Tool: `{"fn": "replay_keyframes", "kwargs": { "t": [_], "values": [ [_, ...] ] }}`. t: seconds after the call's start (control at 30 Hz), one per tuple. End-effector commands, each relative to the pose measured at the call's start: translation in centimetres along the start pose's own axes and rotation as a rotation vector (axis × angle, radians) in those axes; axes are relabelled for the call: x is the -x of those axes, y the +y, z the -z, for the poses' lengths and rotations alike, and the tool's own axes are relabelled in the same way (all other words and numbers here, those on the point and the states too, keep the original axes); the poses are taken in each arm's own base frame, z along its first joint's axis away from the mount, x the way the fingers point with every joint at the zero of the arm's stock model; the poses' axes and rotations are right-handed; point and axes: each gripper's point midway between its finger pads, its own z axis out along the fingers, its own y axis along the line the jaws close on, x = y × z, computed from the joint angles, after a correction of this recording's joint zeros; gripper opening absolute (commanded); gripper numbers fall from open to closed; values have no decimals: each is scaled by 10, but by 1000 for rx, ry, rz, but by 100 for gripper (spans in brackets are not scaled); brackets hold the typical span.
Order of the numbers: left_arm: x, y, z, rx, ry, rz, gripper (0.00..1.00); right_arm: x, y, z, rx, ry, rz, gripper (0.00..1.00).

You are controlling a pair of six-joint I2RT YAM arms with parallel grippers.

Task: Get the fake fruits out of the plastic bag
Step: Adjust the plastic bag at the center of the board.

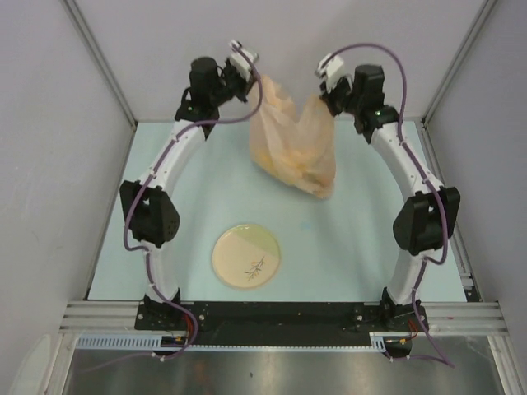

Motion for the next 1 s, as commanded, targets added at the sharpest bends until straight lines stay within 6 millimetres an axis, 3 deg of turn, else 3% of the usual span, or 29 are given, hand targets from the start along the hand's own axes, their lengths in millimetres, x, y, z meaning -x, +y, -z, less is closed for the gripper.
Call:
{"fn": "replay_keyframes", "kwargs": {
  "t": [0.0, 0.03, 0.07, 0.1, 0.13, 0.17, 0.2, 0.23, 0.27, 0.3, 0.33, 0.37, 0.4, 0.43, 0.47, 0.5, 0.53, 0.6, 0.63, 0.7, 0.8, 0.9, 0.97],
  "values": [
    [94, 45, 3, 79, -184, 152, 0, 109, -103, 14, -256, -297, -40, 0],
    [108, 49, 4, 87, -216, 151, 0, 117, -113, 17, -281, -315, -40, 0],
    [136, 54, 11, 94, -281, 132, 0, 144, -127, 34, -315, -371, -18, 0],
    [146, 50, 16, 76, -307, 142, 0, 141, -134, 33, -326, -367, -15, 0],
    [142, 45, 16, 63, -298, 155, 0, 145, -136, 38, -331, -375, -5, 0],
    [157, 40, 31, 59, -314, 157, 0, 135, -135, 37, -322, -349, 0, 0],
    [157, 32, 39, 34, -309, 179, 0, 138, -132, 49, -319, -349, 27, 0],
    [111, 16, 32, 4, -214, 241, 0, 136, -128, 55, -318, -349, 47, 0],
    [138, 9, 61, 9, -275, 217, 0, 89, -110, 37, -267, -256, 20, 0],
    [125, -1, 67, 0, -259, 226, 0, 79, -100, 39, -251, -237, 55, 0],
    [66, -26, 64, -19, -155, 282, 0, 94, -92, 63, -264, -267, 97, 0],
    [84, -31, 89, -1, -203, 258, 0, 75, -77, 61, -239, -227, 106, 0],
    [68, -42, 95, 2, -176, 272, 0, 34, -53, 54, -186, -143, 131, 0],
    [23, -59, 100, 15, -88, 315, 0, 32, -31, 65, -156, -132, 156, 0],
    [8, -68, 107, 21, -57, 360, 1, 17, -15, 68, -128, -98, 168, 0],
    [3, -79, 118, 19, -44, 374, 6, -25, 12, 65, -68, -14, 149, 0],
    [-33, -99, 123, -6, 40, 412, 24, -41, 32, 66, -20, 31, 140, 0],
    [-51, -121, 131, -49, 96, 428, 38, -64, 53, 77, 16, 90, 117, 5],
    [-66, -129, 135, -54, 134, 454, 44, -82, 66, 79, 41, 138, 79, 17],
    [-64, -135, 141, -62, 124, 478, 51, -72, 67, 89, 12, 127, 41, 48],
    [-50, -133, 149, -54, 89, 412, 61, -27, 74, 109, -28, 28, 36, 69],
    [-37, -127, 160, -28, 68, 335, 72, 11, 105, 128, 10, -47, 84, 76],
    [-31, -129, 167, -48, 65, 291, 77, 22, 121, 135, 28, -66, 72, 77]
  ]
}}
